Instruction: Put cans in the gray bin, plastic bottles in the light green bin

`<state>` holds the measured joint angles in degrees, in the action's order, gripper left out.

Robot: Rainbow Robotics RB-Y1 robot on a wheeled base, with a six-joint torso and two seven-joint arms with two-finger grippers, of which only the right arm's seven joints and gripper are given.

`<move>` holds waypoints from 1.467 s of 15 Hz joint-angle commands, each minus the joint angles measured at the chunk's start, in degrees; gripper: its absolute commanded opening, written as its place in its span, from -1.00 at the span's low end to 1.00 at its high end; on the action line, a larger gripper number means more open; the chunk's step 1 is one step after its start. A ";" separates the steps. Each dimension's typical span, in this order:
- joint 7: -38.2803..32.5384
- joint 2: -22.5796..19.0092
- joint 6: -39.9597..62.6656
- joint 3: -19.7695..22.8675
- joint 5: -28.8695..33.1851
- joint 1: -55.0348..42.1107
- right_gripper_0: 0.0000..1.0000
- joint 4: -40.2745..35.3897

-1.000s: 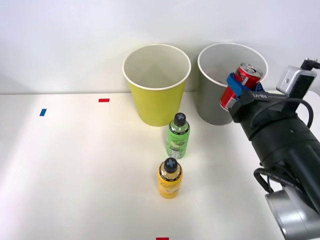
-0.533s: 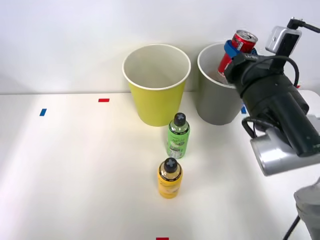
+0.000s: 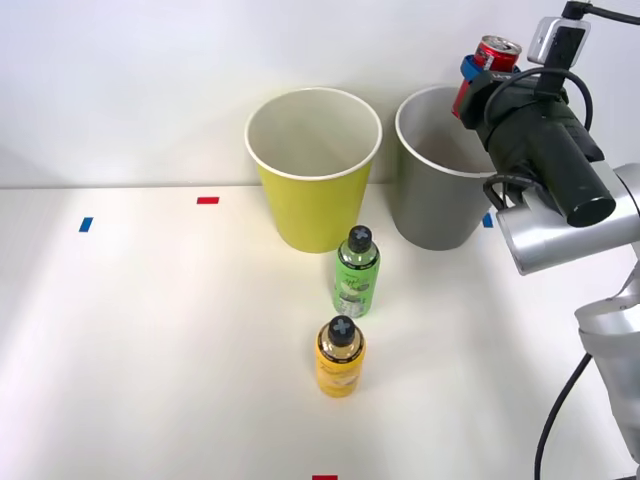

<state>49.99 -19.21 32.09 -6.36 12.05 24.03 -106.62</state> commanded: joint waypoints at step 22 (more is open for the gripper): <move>-2.88 -2.50 -20.31 0.12 -0.28 -4.87 1.00 3.52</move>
<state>47.46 -21.66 16.66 -7.36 11.94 21.78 -103.00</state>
